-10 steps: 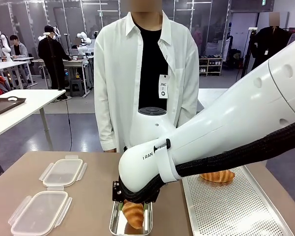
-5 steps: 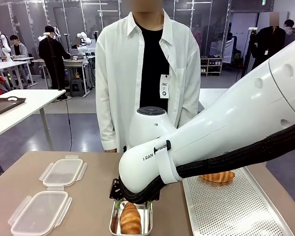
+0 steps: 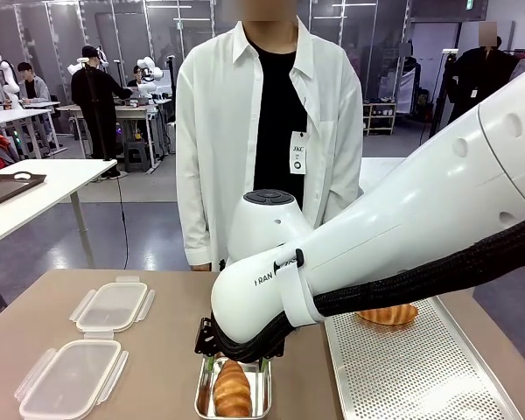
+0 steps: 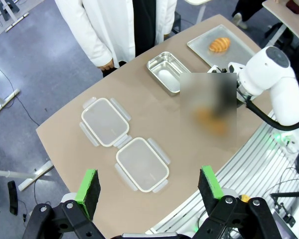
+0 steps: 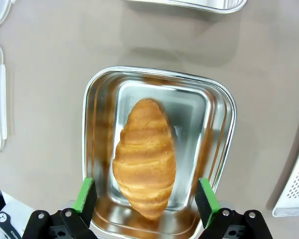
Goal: Place the bread into the airtight container.
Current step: Pick up a Butter Roll and place it into an empty Airtight Container.
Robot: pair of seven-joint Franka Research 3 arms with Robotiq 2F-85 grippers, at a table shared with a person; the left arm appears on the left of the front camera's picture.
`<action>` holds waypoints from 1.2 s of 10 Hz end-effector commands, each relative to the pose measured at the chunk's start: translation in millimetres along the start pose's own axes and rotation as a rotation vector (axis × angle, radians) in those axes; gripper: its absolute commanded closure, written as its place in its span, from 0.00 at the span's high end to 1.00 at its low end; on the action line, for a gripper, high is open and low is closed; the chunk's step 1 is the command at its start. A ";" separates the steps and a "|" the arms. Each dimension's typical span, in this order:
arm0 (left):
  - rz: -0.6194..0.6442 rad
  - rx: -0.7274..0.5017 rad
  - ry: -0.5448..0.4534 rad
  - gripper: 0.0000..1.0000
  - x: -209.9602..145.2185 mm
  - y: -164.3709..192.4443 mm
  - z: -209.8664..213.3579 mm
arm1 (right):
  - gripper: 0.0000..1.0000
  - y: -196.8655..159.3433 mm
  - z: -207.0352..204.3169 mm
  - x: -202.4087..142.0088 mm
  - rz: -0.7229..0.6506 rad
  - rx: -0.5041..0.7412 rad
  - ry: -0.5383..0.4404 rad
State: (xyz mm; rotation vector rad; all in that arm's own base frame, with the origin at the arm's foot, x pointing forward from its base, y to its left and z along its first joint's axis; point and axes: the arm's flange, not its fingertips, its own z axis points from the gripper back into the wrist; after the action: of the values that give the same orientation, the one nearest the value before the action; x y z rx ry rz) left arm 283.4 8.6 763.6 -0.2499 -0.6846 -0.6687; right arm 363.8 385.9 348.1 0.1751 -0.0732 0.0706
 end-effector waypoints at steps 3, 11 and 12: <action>-0.018 0.002 0.005 1.00 0.2 0.1 0.7 | 1.00 -0.1 -0.2 -0.1 0.001 0.001 -0.005; -0.018 0.002 0.005 1.00 0.2 0.1 0.7 | 1.00 -0.1 -0.2 -0.1 0.001 0.001 -0.005; -0.018 0.002 0.005 1.00 0.2 0.1 0.7 | 1.00 -0.1 -0.2 -0.1 0.001 0.001 -0.005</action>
State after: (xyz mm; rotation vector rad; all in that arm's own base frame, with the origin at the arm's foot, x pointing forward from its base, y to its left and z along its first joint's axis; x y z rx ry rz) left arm 283.4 8.6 763.6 -0.2499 -0.6846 -0.6687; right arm 363.8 385.9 348.1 0.1751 -0.0732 0.0707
